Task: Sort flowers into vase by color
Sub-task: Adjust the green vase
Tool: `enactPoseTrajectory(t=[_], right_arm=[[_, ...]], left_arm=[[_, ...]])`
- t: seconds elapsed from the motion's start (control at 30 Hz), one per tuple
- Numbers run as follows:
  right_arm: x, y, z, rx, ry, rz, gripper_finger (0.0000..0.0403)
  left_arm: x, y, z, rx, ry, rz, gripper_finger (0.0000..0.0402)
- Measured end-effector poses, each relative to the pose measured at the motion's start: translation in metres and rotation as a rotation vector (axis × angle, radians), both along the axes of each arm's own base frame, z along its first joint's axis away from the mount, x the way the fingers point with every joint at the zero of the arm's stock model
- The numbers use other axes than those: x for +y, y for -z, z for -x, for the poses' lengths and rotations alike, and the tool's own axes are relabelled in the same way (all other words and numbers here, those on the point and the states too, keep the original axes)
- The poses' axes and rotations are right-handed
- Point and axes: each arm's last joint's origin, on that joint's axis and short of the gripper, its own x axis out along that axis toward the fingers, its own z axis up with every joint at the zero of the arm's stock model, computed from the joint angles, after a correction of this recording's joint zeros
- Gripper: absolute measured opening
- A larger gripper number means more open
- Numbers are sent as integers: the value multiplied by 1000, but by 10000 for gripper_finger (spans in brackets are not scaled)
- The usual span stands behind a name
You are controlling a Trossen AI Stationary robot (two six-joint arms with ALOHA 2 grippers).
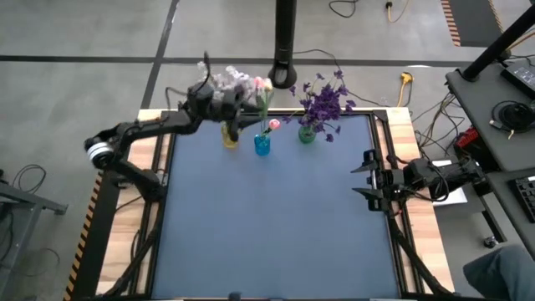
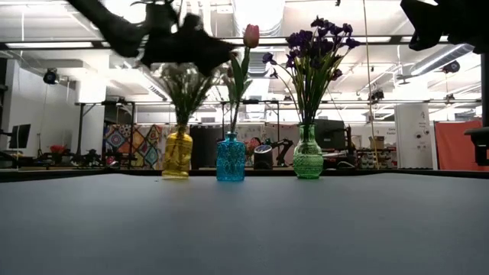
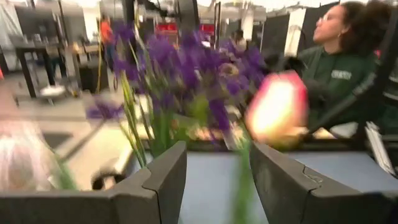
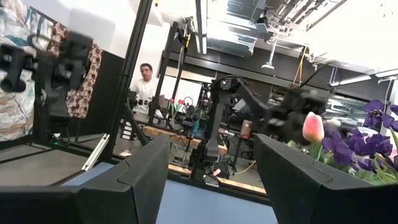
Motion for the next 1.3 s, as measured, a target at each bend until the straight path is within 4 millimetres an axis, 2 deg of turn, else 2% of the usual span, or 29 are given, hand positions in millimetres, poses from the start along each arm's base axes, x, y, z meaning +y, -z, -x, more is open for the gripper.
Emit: enactPoseTrajectory(t=[0.23, 0.4, 0.5, 0.57, 0.67, 0.77, 0.83, 1.03, 1.2, 1.23, 1.3], right_arm=[[0, 0, 0, 0, 0, 0, 226], [0, 0, 0, 0, 0, 0, 226], [0, 0, 0, 0, 0, 0, 226], [0, 0, 0, 0, 0, 0, 226], [0, 0, 0, 8, 10, -1, 226], [-1, 2, -1, 26, 34, -6, 226], [-1, 2, -1, 27, 43, -9, 226], [-1, 2, -1, 26, 43, -9, 226], [-1, 2, -1, 25, 42, -10, 226], [-1, 2, -1, 25, 43, -10, 226], [-1, 2, -1, 25, 43, -10, 226]], left_arm=[[50, -64, -63, -160, 0, -127, 160], [86, -116, -108, -332, 0, -263, 160], [101, -149, -127, -472, -2, -374, 160], [105, -148, -135, -570, -32, -434, 160], [95, -113, -128, -795, -259, -457, 160], [88, -74, -125, -885, -444, -365, 160], [83, -49, -125, -879, -533, -299, 160], [75, 37, -133, -555, -594, -161, 160], [66, 100, -127, -248, -601, -72, 160], [65, 109, -125, -217, -601, -63, 160], [61, 114, -121, -242, -599, -70, 160]])
